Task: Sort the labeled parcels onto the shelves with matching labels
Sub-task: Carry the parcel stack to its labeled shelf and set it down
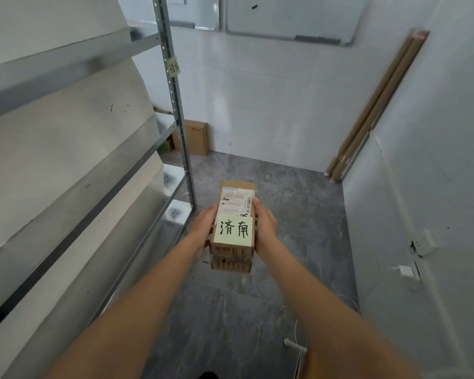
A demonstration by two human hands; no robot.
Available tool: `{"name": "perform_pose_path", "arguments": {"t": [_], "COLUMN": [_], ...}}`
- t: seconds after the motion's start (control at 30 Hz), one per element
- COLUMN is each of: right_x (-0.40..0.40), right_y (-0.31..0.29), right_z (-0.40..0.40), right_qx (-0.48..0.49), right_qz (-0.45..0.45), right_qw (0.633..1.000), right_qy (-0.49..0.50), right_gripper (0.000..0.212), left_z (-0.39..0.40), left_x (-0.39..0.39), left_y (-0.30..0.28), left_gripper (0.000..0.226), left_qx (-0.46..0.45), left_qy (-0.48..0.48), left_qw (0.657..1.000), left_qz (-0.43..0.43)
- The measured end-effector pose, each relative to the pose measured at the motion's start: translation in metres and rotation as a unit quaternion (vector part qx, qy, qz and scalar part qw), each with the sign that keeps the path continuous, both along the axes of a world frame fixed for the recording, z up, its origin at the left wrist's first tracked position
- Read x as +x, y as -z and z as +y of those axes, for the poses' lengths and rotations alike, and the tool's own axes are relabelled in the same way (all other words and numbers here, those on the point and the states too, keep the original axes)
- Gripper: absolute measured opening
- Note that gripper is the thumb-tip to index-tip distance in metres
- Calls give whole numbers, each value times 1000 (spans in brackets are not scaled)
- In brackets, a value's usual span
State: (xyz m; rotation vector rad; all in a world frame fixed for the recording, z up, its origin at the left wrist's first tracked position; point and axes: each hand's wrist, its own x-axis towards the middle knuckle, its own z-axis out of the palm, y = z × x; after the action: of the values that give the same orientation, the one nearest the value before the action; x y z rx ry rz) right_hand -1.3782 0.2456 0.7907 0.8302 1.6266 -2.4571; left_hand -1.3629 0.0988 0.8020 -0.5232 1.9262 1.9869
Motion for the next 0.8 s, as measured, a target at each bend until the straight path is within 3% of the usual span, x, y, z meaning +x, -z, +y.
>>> {"name": "perform_pose_path", "arguments": {"t": [0.6,0.8], "right_x": [-204,-258], "right_y": [-5,-7], "right_z": [4,0], "right_qx": [4,0], "right_qz": [-11,-20], "right_qw": [1000,1000], "right_qy": [19,16], "right_gripper": [33,36], "left_z": [5,-1], "left_x": [-216,-275], "left_y": [-9,-1], "left_gripper": [41,51], "left_qx": [11,9], "left_qy": [41,39], "left_qw": [999,999], "left_qz": [16,12]}}
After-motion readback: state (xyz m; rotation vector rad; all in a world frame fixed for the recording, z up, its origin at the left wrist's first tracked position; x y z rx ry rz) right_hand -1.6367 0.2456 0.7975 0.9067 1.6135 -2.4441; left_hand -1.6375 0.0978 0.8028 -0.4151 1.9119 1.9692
